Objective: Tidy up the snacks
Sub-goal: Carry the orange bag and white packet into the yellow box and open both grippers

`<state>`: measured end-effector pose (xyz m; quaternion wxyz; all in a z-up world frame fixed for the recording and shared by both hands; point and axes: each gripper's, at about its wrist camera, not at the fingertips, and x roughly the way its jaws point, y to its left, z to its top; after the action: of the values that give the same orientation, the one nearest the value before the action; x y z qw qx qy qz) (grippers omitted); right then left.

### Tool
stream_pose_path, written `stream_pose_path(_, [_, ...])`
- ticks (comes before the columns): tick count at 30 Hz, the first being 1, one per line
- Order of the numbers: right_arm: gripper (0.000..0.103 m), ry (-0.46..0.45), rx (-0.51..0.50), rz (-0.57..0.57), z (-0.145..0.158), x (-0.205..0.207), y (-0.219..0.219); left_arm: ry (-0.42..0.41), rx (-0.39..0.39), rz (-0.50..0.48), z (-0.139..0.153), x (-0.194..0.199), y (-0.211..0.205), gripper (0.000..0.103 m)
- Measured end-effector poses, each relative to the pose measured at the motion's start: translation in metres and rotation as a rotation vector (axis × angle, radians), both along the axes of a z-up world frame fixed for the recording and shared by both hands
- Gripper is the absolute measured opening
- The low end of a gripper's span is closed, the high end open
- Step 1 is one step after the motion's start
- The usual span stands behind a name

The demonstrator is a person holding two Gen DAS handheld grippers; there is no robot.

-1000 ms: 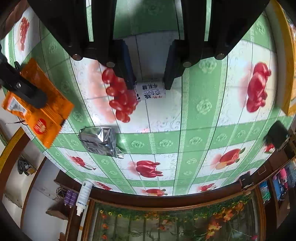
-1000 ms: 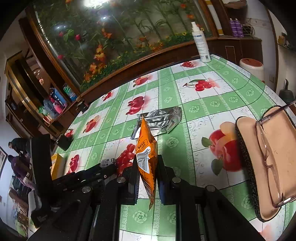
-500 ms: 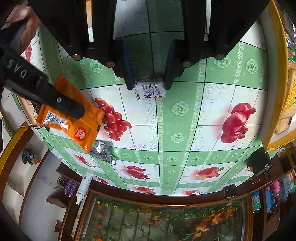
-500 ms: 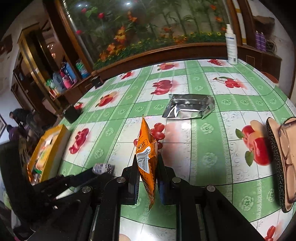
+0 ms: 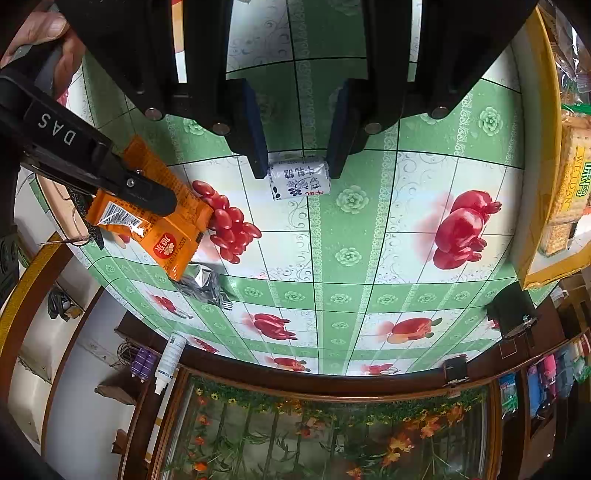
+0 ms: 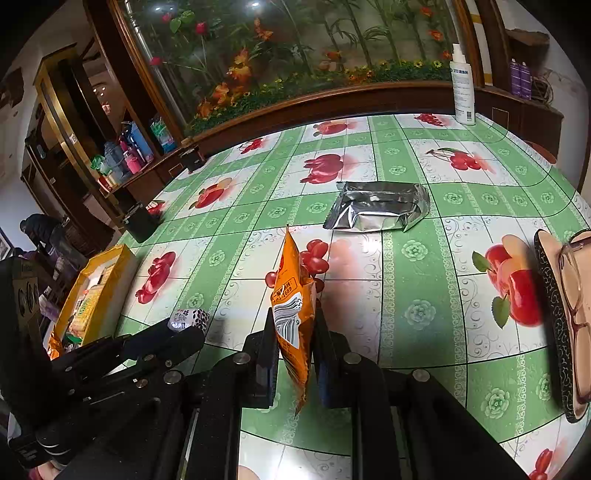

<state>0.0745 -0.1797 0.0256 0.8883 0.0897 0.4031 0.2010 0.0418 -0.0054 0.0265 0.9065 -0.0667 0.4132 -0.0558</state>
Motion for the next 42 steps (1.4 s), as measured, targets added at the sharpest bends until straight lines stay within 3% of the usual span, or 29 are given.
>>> stream_pose_path(18, [0.018, -0.03, 0.013, -0.008, 0.01, -0.004, -0.005, -0.045, 0.021, 0.012, 0.008, -0.01, 0.0, 0.031])
stream_pose_path(28, [0.017, -0.038, -0.008, -0.009, 0.008, -0.005, -0.001, -0.087, -0.014, -0.001, 0.024, -0.051, 0.004, 0.031])
stream_pose_path(34, [0.017, -0.06, -0.008, -0.006, 0.011, -0.011, 0.005, -0.146, -0.029, 0.018, 0.05, -0.081, 0.026, 0.032])
stream_pose_path(42, [0.018, -0.082, 0.086, 0.065, 0.02, -0.039, 0.034, -0.184, -0.067, 0.125, 0.067, -0.116, 0.088, 0.032])
